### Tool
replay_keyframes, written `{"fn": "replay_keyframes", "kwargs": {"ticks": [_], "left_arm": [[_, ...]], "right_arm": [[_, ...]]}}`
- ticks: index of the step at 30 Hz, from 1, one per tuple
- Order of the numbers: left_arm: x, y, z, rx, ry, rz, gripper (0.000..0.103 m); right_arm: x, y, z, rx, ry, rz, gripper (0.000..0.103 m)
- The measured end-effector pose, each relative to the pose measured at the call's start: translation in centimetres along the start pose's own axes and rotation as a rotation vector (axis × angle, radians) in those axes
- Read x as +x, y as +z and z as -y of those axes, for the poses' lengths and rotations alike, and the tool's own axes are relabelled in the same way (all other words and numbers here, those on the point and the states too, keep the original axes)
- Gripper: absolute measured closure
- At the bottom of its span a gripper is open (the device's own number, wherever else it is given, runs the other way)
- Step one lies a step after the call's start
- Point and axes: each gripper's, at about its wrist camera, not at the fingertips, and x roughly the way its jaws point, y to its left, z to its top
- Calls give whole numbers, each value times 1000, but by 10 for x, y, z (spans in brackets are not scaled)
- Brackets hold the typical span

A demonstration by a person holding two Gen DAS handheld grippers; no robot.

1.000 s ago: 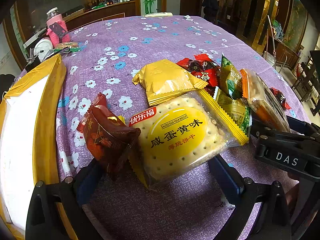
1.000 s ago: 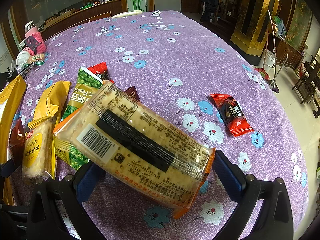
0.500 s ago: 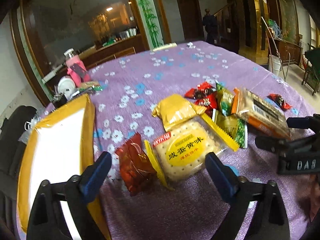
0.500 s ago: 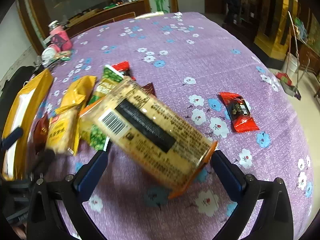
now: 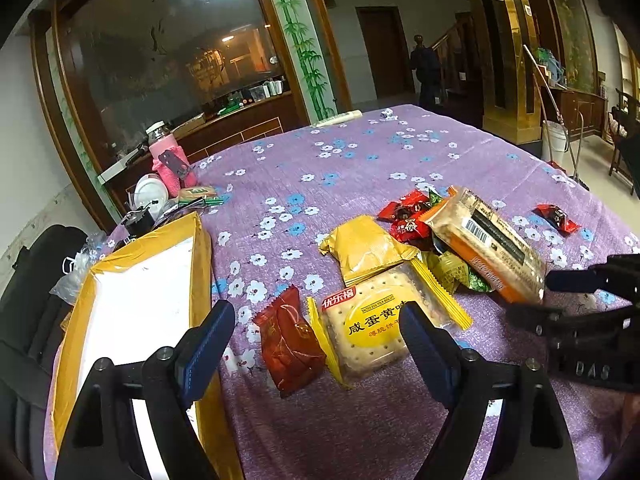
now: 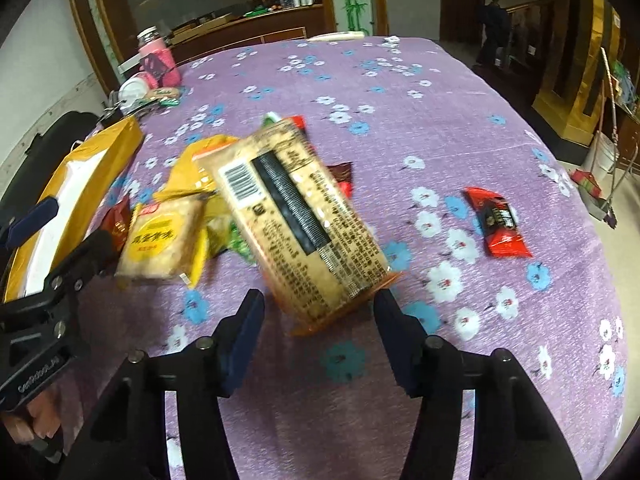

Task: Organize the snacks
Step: 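Grasp the yellow salted-egg-yolk biscuit pack with the left tool while right lifts its pack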

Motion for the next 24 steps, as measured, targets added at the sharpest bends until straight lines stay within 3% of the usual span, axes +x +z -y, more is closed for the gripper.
{"fn": "replay_keyframes", "kwargs": {"ticks": [5,8,10,16,24], "left_arm": [[0,-1,-1,-1,-3,0,16],[0,-1,-2,-6,-3,-2,16],[1,-2,-4,-10,-5,-3,16],[3,-2,-7,-17,-16,-18,16],[7,-2,-29,-97,-125,-76,16]], "right_arm": [[-8,-4,-15,-77,63,-7,47],[-15,1,-13,-87,-1,7,46],[-16,5,-8,-76,-14,18,39],[-6,25,-2,-49,41,35,33],[25,39,-10,-75,58,3,32]]}}
